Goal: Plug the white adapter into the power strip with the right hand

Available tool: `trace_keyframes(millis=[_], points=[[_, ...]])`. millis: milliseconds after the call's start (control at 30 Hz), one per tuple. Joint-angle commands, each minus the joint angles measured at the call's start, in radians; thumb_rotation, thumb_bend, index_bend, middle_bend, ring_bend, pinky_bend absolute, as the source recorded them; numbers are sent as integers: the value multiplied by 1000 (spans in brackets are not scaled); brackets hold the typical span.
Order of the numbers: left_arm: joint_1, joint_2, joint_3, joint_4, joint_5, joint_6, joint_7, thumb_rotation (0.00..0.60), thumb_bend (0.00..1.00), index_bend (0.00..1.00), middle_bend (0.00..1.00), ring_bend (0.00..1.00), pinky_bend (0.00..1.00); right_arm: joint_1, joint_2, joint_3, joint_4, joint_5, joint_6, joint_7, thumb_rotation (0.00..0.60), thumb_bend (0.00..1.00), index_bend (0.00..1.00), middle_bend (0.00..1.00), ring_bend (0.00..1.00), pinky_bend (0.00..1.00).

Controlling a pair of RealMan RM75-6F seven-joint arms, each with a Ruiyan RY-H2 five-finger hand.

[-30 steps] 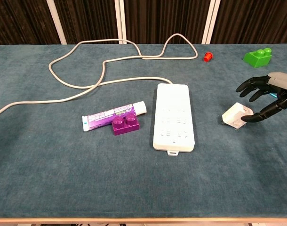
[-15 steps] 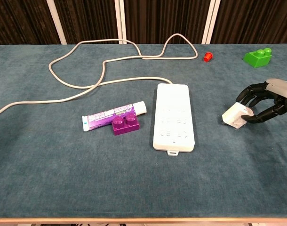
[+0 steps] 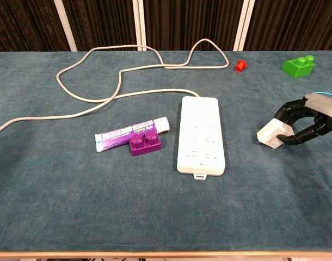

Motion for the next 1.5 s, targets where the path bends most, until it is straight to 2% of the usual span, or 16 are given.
trace_keyframes(millis=[33, 400, 600, 733, 1000, 1200, 1333, 1500], points=[[0, 0, 0, 0, -1, 0, 1, 600, 173, 187, 6, 0, 75, 1, -6, 1, 7, 5, -6, -1, 600, 416, 431, 392, 293, 112], [-1, -2, 1, -1, 0, -2, 5, 600, 173, 191, 6, 0, 75, 3, -25, 10, 32, 12, -13, -1, 600, 442, 469, 426, 309, 112], [-1, 0, 1, -2, 1, -2, 1, 600, 173, 192, 6, 0, 76, 1, -25, 12, 30, 5, -19, 10, 600, 509, 522, 458, 323, 112], [-1, 1, 3, -3, 3, -3, -1, 600, 173, 193, 6, 0, 76, -1, -22, 12, 24, -10, -21, 25, 600, 557, 553, 474, 330, 112], [-2, 2, 6, -4, 5, -6, -4, 600, 173, 194, 6, 0, 76, -6, -15, 16, 17, -68, -6, 63, 600, 563, 588, 486, 340, 112], [-1, 4, 4, -5, 3, -5, -9, 600, 173, 194, 6, 0, 75, 15, 21, 22, 2, -125, -21, 66, 600, 563, 618, 492, 340, 112], [-2, 5, 5, -5, 3, -8, -10, 600, 173, 194, 6, 0, 75, 65, 80, 42, -17, -153, -95, 63, 600, 562, 626, 495, 341, 112], [-1, 6, 4, -6, 1, -6, -12, 600, 173, 195, 6, 0, 75, 142, 134, 62, -14, -141, -157, -53, 600, 563, 626, 499, 350, 112]])
